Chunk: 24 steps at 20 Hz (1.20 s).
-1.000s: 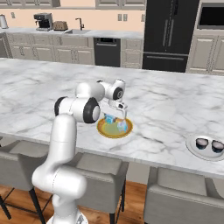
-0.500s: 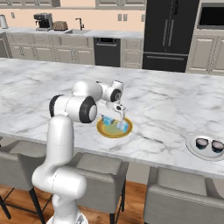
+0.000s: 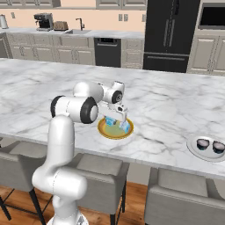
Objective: Place two yogurt containers on each plate.
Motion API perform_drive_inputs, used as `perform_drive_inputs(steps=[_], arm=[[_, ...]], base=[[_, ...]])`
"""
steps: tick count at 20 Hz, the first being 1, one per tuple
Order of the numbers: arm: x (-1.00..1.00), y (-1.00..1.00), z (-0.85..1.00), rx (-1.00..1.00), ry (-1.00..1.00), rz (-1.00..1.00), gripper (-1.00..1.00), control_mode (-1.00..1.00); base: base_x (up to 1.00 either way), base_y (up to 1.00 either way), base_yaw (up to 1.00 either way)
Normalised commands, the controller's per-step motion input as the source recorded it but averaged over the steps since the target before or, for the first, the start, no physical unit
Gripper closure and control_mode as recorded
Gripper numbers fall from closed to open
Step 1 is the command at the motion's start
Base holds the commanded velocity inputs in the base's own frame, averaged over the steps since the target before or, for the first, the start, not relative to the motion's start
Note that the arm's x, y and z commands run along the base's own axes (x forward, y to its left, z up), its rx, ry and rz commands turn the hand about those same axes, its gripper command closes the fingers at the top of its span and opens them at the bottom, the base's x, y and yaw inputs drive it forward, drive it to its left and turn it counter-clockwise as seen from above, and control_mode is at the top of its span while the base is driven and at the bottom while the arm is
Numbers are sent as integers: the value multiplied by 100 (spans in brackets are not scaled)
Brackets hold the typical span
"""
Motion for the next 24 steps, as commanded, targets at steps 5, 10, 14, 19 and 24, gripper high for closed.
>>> perform_drive_inputs(steps=[5,10,14,19,24], arm=[[2,6,-7,-1,9,0,-100,-100],[0,6,1,-1,4,0,-100,-100],[0,0,22,0,0,0,-100,-100],[0,0,37,0,0,0,-100,-100],[-27,0,81,0,-1,0,-100,-100]], base=[[0,0,0],[0,0,0],[0,0,0],[0,0,0],[0,0,0]])
